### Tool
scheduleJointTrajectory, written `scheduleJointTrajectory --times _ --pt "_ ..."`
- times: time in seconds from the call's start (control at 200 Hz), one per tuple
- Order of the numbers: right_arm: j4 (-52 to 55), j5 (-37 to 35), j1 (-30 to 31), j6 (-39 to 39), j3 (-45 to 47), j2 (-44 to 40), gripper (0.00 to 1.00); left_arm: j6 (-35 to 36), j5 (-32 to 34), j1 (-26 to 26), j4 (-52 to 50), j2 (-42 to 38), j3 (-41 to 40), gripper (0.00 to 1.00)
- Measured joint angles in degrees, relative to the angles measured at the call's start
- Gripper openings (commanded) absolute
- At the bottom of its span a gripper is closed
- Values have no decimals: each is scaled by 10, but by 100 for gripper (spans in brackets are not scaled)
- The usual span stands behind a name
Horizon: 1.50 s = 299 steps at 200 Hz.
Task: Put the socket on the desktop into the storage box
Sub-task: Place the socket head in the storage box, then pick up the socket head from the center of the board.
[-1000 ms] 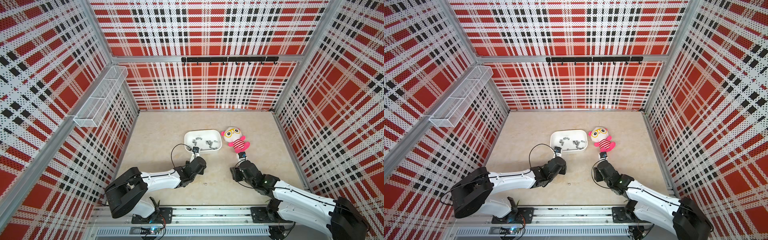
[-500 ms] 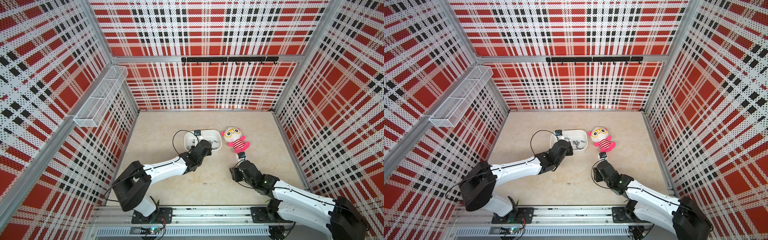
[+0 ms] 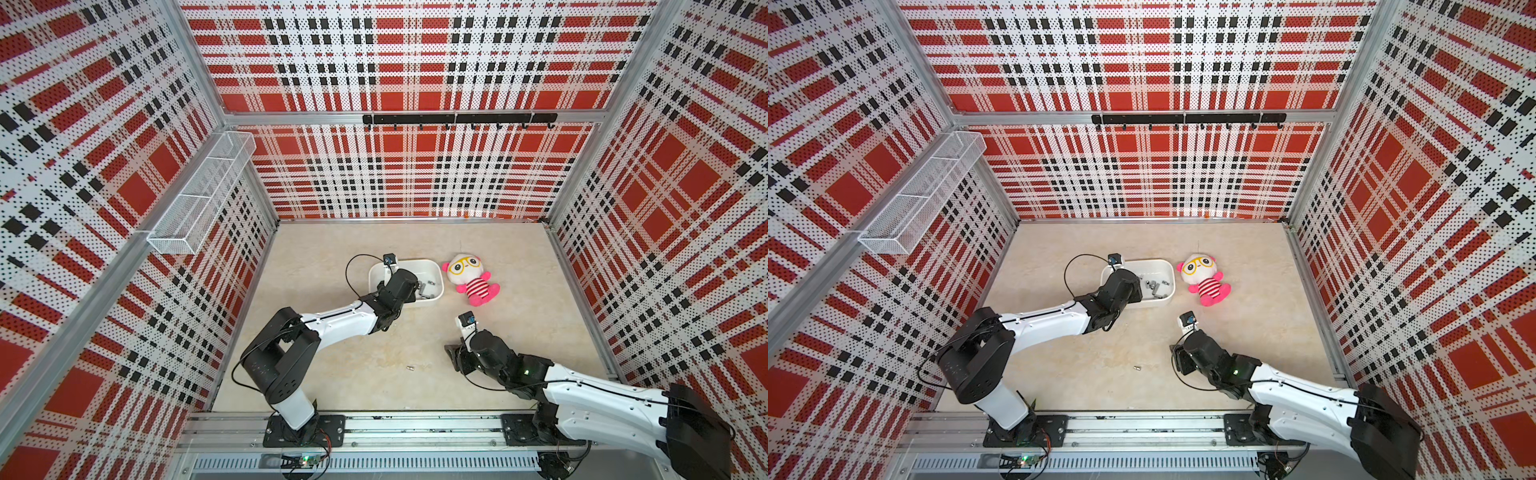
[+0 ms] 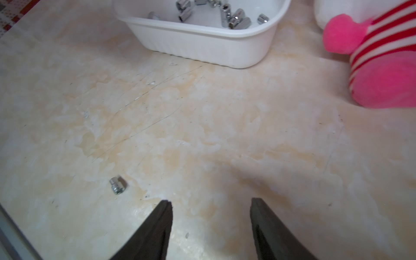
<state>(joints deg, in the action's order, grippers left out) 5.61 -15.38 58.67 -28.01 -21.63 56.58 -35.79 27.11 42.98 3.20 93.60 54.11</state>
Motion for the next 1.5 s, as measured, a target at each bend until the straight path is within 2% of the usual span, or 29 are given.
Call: scheduleJointTrajectory --times 0.125,0.341,0.481,0.521,0.641,0.782,1.042,1.403,1.498 --pt "-17 -3 48 20 -22 48 61 -18 9 3 7 -75 -55 55" --pt "-35 7 108 61 -104 219 56 -66 17 19 14 -257 -213 55" --pt "-37 20 119 83 -144 293 56 -73 51 58 19 -396 -328 59" --pt "-37 23 120 88 -150 303 55 -75 58 61 19 -424 -347 62" --pt "-38 28 121 100 -167 327 51 -71 88 65 32 -488 -380 62" --pt "-38 29 120 106 -176 342 45 -60 114 80 51 -502 -380 62" --pt "-34 43 120 111 -181 354 33 -49 124 85 53 -462 -375 62" --pt "-26 42 121 111 -188 361 32 -38 124 88 54 -438 -360 62" --pt "-25 42 121 110 -188 362 28 -37 124 88 54 -438 -360 62"
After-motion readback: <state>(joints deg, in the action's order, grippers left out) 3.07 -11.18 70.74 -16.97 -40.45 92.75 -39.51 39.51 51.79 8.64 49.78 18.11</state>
